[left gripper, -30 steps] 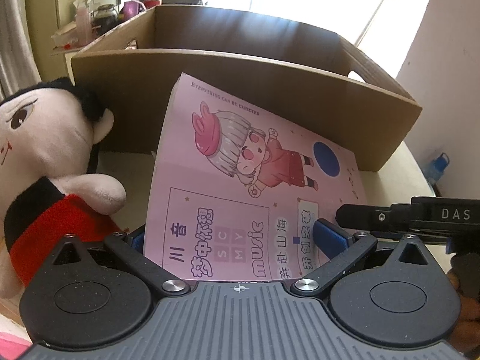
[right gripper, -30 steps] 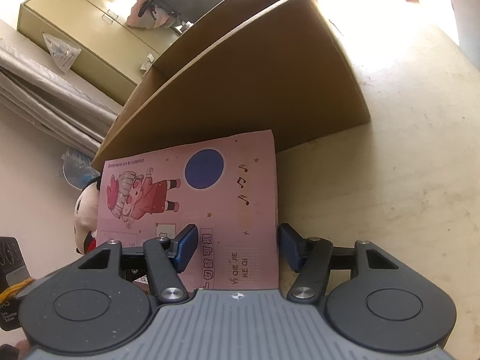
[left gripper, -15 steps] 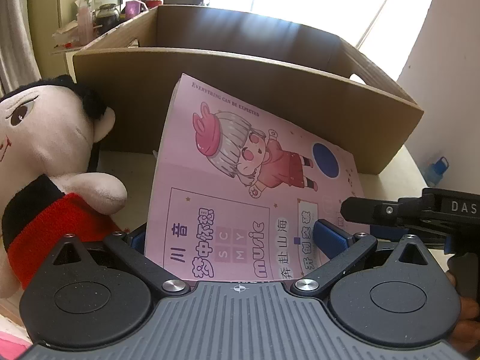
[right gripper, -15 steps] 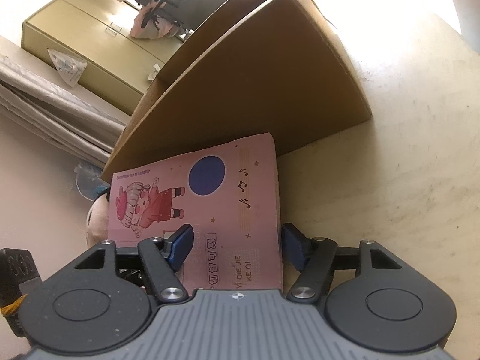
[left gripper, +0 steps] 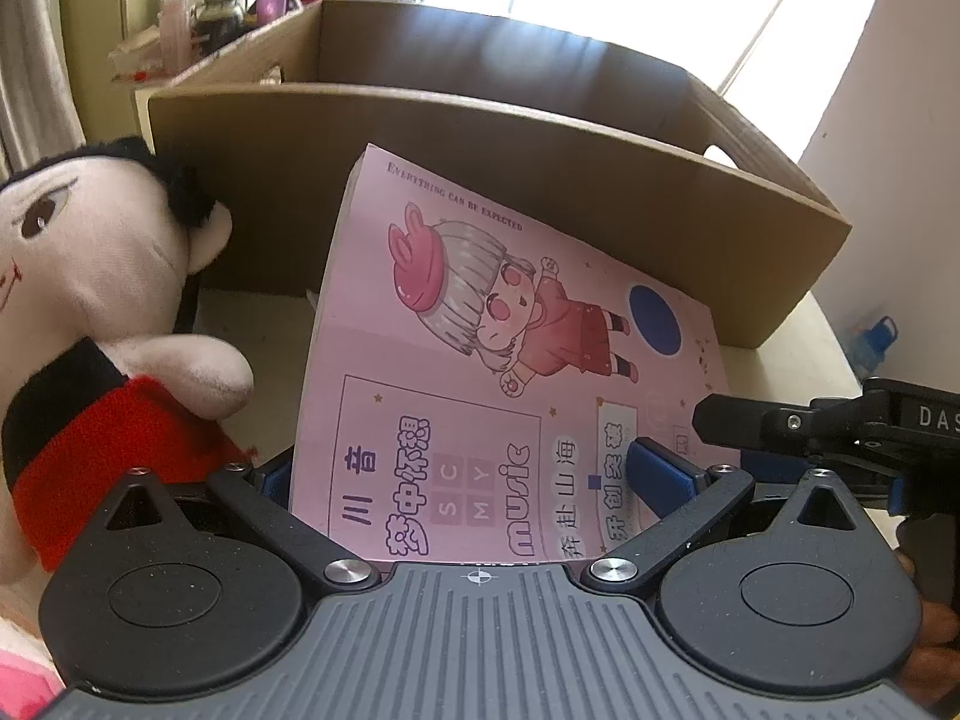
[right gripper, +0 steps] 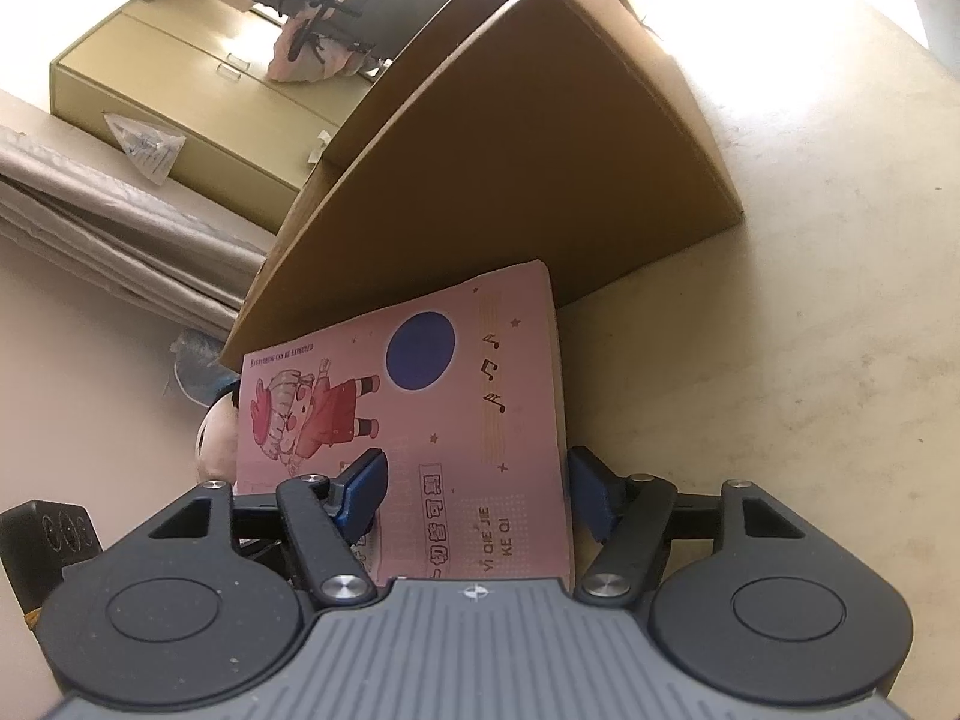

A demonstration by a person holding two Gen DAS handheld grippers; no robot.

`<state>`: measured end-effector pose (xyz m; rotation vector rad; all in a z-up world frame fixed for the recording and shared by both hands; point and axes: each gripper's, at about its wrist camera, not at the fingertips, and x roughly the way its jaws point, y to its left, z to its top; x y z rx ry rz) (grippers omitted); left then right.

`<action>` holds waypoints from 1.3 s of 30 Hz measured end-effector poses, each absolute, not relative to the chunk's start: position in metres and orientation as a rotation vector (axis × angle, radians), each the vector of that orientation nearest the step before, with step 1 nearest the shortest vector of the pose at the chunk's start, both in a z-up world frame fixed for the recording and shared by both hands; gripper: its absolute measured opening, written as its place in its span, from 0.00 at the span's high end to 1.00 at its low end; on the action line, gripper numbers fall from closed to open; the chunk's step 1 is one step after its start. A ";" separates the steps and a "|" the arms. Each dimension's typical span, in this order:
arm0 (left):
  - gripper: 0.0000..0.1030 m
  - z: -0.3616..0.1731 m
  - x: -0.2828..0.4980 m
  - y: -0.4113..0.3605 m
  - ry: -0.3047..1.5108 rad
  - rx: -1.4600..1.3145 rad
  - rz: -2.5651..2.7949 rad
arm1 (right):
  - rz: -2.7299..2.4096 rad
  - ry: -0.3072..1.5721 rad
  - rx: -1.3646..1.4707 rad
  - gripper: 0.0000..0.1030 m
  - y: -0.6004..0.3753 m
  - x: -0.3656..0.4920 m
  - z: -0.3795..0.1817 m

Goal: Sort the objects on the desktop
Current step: 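Lift the pink booklet off the table with the left gripper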

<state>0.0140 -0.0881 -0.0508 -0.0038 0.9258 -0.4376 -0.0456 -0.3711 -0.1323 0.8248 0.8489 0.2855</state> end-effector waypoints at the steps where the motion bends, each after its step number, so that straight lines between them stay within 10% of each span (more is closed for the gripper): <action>1: 0.00 -0.051 0.015 -0.088 0.940 -0.016 -0.439 | 0.281 0.848 0.816 0.35 -0.371 -0.046 -0.130; 13: 0.00 -0.041 0.012 -0.096 0.953 -0.034 -0.456 | 0.210 0.868 0.682 0.50 -0.364 -0.054 -0.101; 39: 0.00 -0.010 -0.008 -0.072 0.892 -0.073 -0.490 | 0.223 0.810 0.629 0.50 -0.360 -0.081 -0.056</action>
